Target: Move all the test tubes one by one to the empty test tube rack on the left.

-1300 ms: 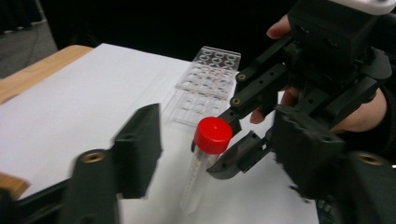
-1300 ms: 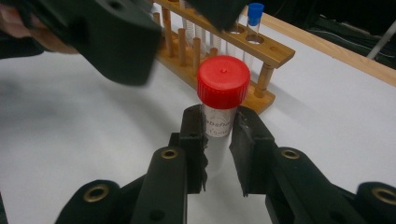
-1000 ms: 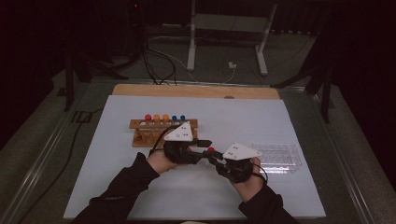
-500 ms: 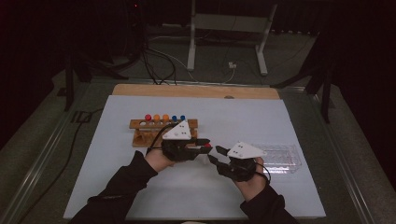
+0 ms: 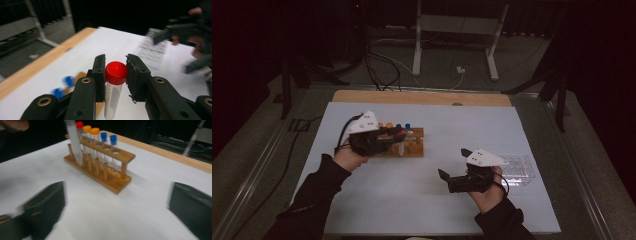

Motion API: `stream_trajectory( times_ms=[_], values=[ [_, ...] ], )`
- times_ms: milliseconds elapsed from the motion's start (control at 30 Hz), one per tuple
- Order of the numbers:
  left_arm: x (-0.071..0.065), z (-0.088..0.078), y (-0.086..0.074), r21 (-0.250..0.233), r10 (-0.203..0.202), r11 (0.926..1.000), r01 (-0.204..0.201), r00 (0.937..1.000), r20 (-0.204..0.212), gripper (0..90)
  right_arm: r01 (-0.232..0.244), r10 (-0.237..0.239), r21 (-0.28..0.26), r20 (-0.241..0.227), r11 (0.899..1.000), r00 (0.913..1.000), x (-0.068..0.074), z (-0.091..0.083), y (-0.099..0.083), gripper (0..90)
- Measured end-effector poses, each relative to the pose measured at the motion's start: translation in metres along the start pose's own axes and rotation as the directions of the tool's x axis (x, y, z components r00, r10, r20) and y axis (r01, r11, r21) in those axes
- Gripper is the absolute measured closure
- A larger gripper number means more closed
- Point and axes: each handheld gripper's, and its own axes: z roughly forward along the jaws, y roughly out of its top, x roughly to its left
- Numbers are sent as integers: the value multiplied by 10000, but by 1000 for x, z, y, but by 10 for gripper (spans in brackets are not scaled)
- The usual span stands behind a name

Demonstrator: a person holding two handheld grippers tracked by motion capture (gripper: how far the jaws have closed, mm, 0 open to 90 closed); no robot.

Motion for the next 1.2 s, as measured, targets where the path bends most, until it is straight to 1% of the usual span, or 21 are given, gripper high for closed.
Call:
stream_trajectory(
  times_ms=[67,100,133,200,267,433,500,600,667,733,767,833,867,900,933,967,1000,1067,1100,1167,1200],
  values=[
    [9,-12,0,-86,-150,9999,147,9992,-368,713,29,-28,150,-112,9999,9999,-1,0,0,0],
    [14,-17,0,-129,-209,9997,202,9983,-546,713,-60,60,62,-141,10000,9999,-2,-1,-1,0],
    [19,-22,-1,-98,-241,9997,234,9970,-734,713,-160,162,39,-292,9999,9994,-3,-2,0,0],
    [27,-30,-1,-33,-294,9996,293,9936,-1094,713,-114,115,22,-219,9999,9997,-3,-2,0,0],
    [35,-38,-2,-13,-411,9991,413,9907,-1295,713,-193,193,8,-274,9998,9994,-4,-3,0,0],
    [50,-50,-4,1,-544,9985,554,9812,-1850,714,-239,238,1,-274,9997,9993,-5,-4,0,0],
    [56,-52,-6,-14,-570,9983,581,9759,-2105,714,-194,193,-47,-230,9998,9996,-5,-5,1,0],
    [65,-52,-11,-78,-733,9973,736,9683,-2389,714,-183,180,-99,-258,9998,9995,-5,-6,1,0],
    [72,-50,-16,-265,-1045,9945,1010,9646,-2423,714,-175,173,-92,-266,9998,9995,-5,-6,1,0],
    [77,-47,-22,-219,-1061,9943,1041,9568,-2707,714,-164,160,-150,-283,9998,9995,-5,-7,1,0],
    [80,-45,-25,-280,-1199,9928,1167,9558,-2685,714,-164,160,-151,-272,9998,9995,-5,-7,1,0],
    [84,-42,-31,-234,-1325,9911,1313,9504,-2814,714,-139,135,-145,-279,9998,9995,-6,-7,1,0],
    [86,-40,-35,-275,-1482,9889,1463,9501,-2745,714,-127,123,-141,-274,9998,9995,-6,-8,1,0],
    [87,-38,-39,-251,-1506,9884,1496,9477,-2814,714,-126,123,-139,-271,9998,9996,-6,-8,0,0],
    [87,-36,-42,-132,-1430,9893,1454,9460,-2910,714,-136,131,-150,-275,9998,9995,-6,-8,0,0],
    [88,-34,-46,-106,-1507,9880,1541,9468,-2845,714,-162,158,-157,-285,9997,9995,-6,-8,0,0],
    [88,-32,-50,-118,-1572,9870,1606,9451,-2866,714,-171,167,-154,-287,9997,9994,-7,-8,0,0],
    [89,-28,-57,54,-1550,9865,1638,9429,-2949,714,-172,167,-166,-274,9997,9995,-7,-9,0,0],
    [89,-27,-60,63,-1631,9850,1725,9421,-2929,713,-172,167,-175,-267,9997,9995,-7,-9,0,0],
    [89,-23,-66,290,-1573,9844,1736,9415,-2980,713,-161,156,-193,-264,9997,9995,-7,-9,-1,0],
    [89,-22,-68,314,-1586,9839,1757,9412,-2983,713,-171,165,-196,-270,9997,9995,-7,-9,-1,0]
  ],
)
